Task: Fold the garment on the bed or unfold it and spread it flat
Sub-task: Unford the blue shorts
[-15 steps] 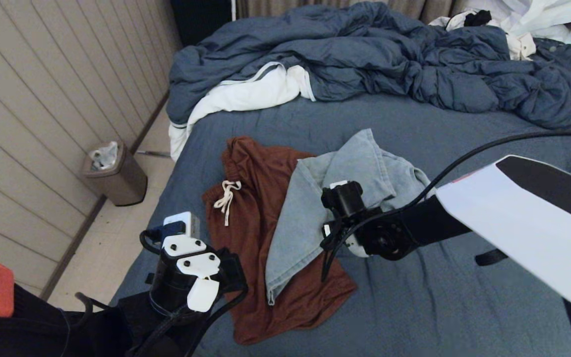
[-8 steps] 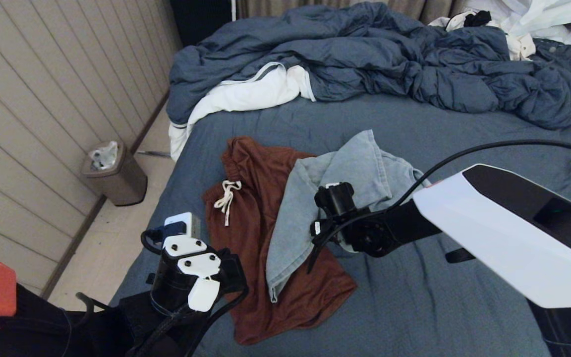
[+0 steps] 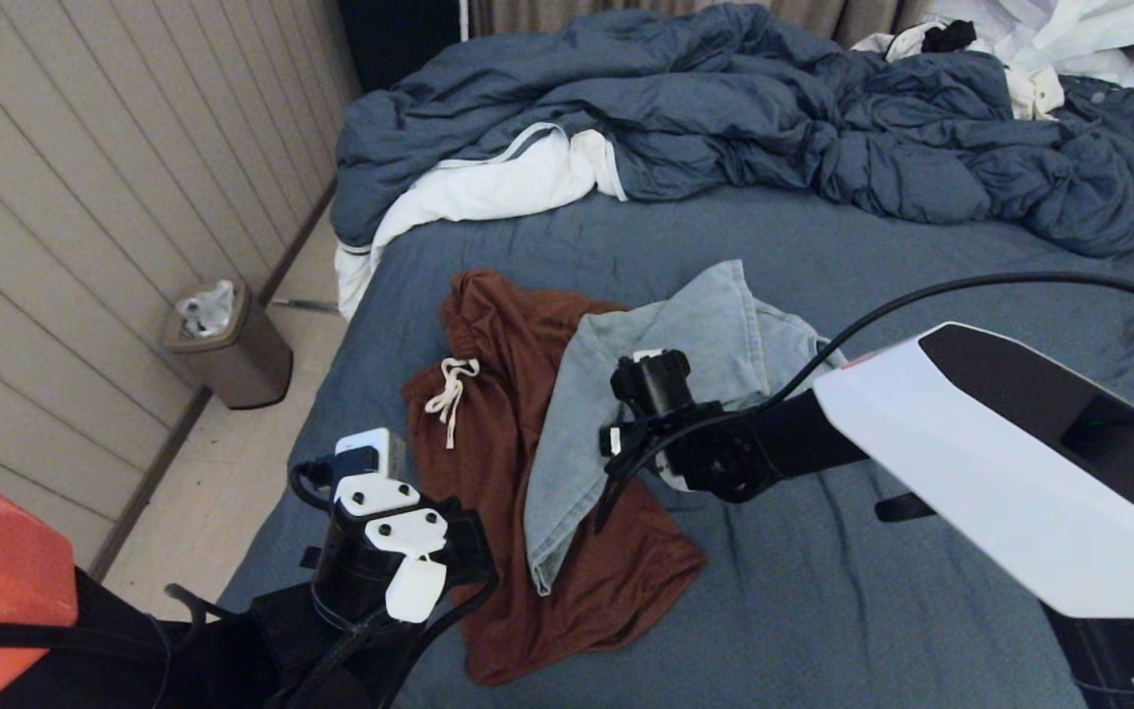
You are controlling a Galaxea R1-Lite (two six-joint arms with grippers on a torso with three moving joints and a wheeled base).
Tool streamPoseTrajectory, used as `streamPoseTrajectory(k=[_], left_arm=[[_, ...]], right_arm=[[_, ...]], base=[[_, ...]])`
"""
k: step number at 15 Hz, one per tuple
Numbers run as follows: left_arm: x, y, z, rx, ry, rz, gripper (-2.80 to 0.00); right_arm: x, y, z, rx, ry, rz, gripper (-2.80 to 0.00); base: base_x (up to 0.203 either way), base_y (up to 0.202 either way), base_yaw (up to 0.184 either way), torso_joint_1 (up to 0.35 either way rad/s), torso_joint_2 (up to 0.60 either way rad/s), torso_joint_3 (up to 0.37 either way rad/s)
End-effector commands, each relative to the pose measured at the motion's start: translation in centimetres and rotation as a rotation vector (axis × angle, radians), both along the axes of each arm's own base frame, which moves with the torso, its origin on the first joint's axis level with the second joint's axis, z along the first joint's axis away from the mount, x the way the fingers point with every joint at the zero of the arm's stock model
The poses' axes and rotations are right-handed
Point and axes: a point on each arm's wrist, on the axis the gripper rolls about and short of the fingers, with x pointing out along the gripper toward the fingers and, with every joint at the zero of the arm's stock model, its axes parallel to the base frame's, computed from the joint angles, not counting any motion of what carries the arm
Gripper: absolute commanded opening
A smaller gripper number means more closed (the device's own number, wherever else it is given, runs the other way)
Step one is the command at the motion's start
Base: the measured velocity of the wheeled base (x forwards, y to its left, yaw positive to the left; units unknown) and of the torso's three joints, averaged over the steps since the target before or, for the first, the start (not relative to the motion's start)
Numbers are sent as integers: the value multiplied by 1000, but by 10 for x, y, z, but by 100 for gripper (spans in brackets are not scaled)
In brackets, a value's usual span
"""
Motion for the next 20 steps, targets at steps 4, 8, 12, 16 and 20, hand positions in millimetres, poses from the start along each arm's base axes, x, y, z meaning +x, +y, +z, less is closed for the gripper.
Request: streamPoseTrajectory(k=[4, 8, 12, 16, 20], left_arm=[[1, -1, -4, 3, 6, 4, -280], [1, -1, -4, 1, 4, 4, -280], [2, -2, -6, 5, 8, 4, -280], [2, -4, -10, 12, 14, 1, -280], [1, -5, -11, 17, 18, -4, -280]], right_arm=[[-15, 19, 13, 16, -22, 39, 0], [-13, 27, -9, -6, 13, 53, 0], [-5, 32, -21, -13, 19, 51, -280], [-6, 31, -13, -9, 4, 53, -280], [-8, 30, 16, 29, -56, 52, -280]], base=[[0, 0, 0, 0, 0, 0], [0, 0, 0, 0, 0, 0], [0, 0, 0, 0, 0, 0], [0, 0, 0, 0, 0, 0], [0, 0, 0, 0, 0, 0]])
